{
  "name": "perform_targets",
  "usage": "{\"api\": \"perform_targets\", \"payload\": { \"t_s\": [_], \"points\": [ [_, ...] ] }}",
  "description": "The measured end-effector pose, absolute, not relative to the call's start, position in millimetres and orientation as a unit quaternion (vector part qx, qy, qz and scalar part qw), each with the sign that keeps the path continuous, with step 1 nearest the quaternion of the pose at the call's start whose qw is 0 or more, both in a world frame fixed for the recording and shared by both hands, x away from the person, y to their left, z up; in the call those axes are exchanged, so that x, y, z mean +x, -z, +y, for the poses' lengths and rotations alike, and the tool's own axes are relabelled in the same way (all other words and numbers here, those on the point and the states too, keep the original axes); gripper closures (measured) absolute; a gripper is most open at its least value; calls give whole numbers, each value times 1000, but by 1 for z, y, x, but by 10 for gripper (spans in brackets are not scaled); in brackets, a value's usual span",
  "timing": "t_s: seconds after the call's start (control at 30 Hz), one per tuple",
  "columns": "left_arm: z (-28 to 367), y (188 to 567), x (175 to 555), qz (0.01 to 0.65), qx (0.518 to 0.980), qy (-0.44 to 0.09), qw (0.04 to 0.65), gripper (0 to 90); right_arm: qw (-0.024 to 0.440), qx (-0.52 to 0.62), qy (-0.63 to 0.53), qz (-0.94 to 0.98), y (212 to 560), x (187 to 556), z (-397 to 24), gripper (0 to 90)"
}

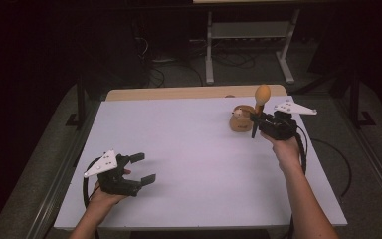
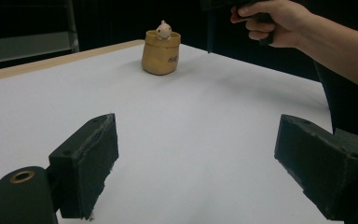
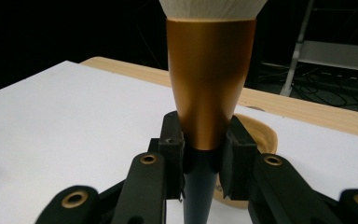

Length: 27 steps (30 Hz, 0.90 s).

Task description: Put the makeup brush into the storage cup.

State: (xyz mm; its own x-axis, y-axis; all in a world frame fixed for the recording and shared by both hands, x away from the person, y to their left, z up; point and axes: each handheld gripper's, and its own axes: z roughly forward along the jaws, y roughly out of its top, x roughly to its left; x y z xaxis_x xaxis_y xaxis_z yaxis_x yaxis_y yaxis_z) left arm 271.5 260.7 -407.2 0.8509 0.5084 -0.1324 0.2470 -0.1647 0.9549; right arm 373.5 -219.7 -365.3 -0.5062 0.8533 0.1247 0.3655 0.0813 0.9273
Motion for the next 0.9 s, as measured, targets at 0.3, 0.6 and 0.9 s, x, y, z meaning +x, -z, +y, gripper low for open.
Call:
{"api": "perform_targets", "payload": {
  "t_s": [0.3, 0.6, 0.9],
  "points": [
    [261, 407, 272, 251, 755, -107, 596, 131, 254, 443, -510, 692, 360, 387, -217, 726],
    [260, 407, 271, 254, 752, -104, 600, 131, 262, 450, -513, 682, 352, 397, -217, 726],
    [260, 406, 271, 252, 752, -106, 600, 131, 268, 458, -513, 675, 345, 409, -218, 727]
  ]
}}
